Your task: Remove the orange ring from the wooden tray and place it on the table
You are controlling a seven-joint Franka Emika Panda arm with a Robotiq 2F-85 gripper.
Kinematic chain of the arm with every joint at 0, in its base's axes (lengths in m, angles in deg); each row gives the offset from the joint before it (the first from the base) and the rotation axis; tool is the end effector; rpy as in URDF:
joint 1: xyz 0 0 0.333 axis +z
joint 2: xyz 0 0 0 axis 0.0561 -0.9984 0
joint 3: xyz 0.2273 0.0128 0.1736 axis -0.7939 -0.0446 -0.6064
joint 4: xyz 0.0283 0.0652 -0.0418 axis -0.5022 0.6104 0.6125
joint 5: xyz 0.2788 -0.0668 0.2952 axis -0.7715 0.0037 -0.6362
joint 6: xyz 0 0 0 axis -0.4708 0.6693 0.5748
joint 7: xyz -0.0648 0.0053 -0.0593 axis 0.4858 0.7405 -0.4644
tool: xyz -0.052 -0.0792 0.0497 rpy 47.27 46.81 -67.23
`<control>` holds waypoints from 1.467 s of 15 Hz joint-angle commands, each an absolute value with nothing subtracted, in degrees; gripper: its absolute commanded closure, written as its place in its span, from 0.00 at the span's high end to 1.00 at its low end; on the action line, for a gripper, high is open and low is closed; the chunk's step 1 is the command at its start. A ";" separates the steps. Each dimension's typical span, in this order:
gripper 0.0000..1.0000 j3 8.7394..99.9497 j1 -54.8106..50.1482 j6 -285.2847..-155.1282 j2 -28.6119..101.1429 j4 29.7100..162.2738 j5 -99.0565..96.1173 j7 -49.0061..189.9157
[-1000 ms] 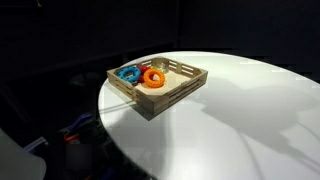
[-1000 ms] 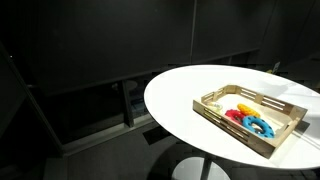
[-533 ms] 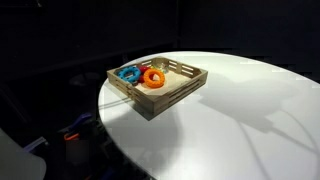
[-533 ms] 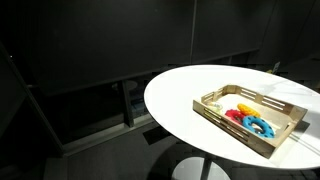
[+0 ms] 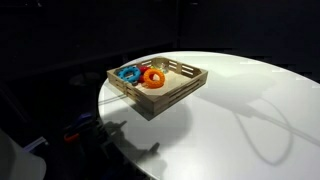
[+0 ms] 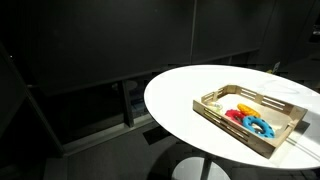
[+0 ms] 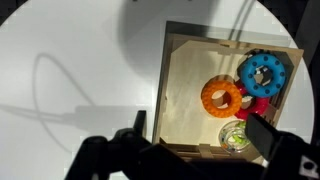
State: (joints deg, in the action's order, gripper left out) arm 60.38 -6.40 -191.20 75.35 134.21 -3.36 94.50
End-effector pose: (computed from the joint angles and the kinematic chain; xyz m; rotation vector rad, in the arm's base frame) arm 0.4456 -0.1090 0.4691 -3.0738 -0.1992 0.0499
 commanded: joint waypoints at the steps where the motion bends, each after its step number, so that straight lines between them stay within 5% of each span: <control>1: 1.00 59.90 -6.55 -191.27 75.04 134.19 -3.43 94.55; 22: 1.00 56.72 -0.51 -210.02 73.22 146.36 -10.23 95.56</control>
